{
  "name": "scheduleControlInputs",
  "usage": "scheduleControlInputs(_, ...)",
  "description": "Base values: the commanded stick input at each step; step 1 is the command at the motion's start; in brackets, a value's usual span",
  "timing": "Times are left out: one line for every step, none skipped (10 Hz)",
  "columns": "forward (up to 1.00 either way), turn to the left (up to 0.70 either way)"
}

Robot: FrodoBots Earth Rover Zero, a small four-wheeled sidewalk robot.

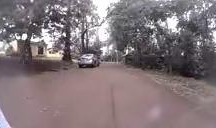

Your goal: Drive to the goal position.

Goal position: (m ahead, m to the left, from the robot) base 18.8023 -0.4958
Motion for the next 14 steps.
scheduleControlInputs(0.70,0.00)
scheduleControlInputs(0.70,0.00)
scheduleControlInputs(0.70,0.00)
scheduleControlInputs(0.70,0.00)
scheduleControlInputs(0.70,0.00)
scheduleControlInputs(0.70,0.00)
scheduleControlInputs(0.70,0.00)
scheduleControlInputs(0.70,0.00)
scheduleControlInputs(0.70,0.00)
scheduleControlInputs(0.70,0.00)
scheduleControlInputs(0.70,0.00)
scheduleControlInputs(0.70,0.00)
scheduleControlInputs(0.70,0.00)
scheduleControlInputs(0.70,0.00)
